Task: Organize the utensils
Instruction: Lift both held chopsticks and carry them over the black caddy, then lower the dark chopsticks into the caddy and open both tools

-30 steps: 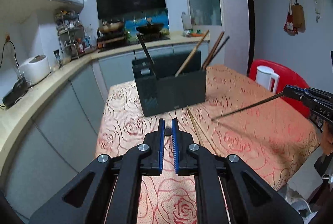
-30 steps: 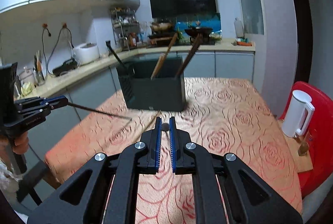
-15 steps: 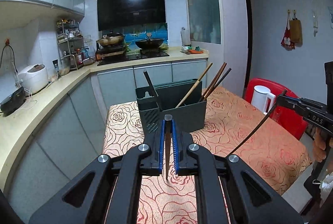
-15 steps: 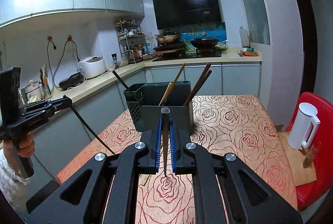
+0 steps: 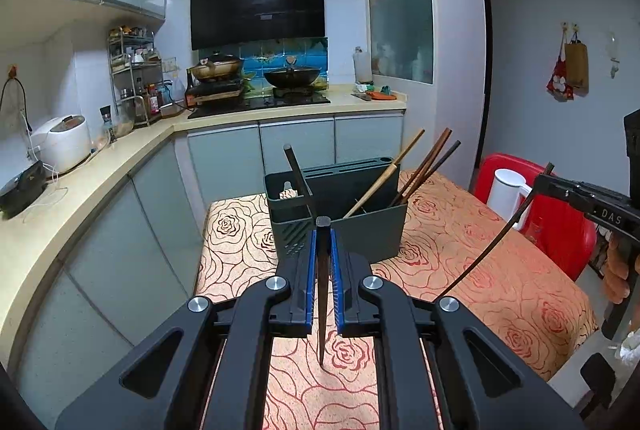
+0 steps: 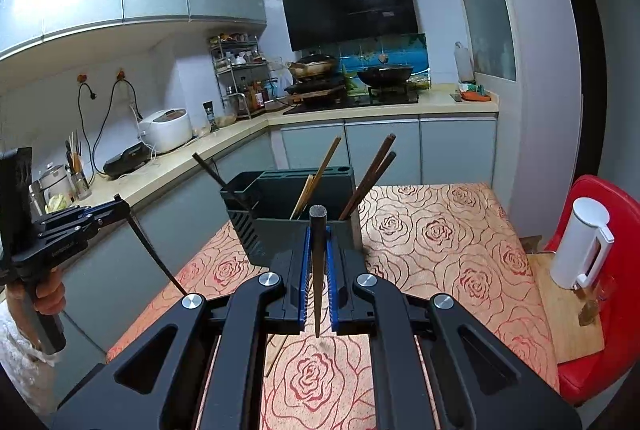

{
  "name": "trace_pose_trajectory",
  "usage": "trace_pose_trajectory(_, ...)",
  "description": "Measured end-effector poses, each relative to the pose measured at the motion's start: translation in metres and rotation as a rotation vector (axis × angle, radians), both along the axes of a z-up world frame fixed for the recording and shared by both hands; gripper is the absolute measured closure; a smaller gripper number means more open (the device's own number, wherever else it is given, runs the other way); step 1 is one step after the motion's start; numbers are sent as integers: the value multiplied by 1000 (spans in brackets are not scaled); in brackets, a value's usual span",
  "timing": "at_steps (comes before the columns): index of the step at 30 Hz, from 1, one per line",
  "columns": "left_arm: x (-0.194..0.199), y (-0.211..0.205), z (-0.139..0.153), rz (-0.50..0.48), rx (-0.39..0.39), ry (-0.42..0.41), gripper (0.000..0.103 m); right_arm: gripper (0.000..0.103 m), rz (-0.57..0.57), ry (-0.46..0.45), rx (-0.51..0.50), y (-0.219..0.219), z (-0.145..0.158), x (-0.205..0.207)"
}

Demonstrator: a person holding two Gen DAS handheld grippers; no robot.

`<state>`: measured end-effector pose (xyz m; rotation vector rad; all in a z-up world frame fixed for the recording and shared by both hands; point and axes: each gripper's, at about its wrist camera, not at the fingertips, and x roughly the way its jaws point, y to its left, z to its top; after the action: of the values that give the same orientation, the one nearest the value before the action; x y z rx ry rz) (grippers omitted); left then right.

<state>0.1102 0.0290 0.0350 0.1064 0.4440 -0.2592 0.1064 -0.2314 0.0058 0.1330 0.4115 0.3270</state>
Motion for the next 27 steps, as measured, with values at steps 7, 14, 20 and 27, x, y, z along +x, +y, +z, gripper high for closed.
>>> trace_pose_trajectory(7, 14, -5, 10, -12, 16, -5, 96, 95, -12, -20, -6, -3, 19, 14)
trace_pose_trajectory(14, 25, -10, 25, -18, 26, -18, 96, 95, -19, -50, -25, -5, 39, 25)
trace_pose_trajectory(20, 37, -10, 53, -29, -7, -48, 96, 95, -27, -83, -17, -9, 65, 37)
trace_pose_trajectory(27, 50, -17, 81, -33, -4, -83, 96, 95, -43, -103, -18, -9, 92, 58)
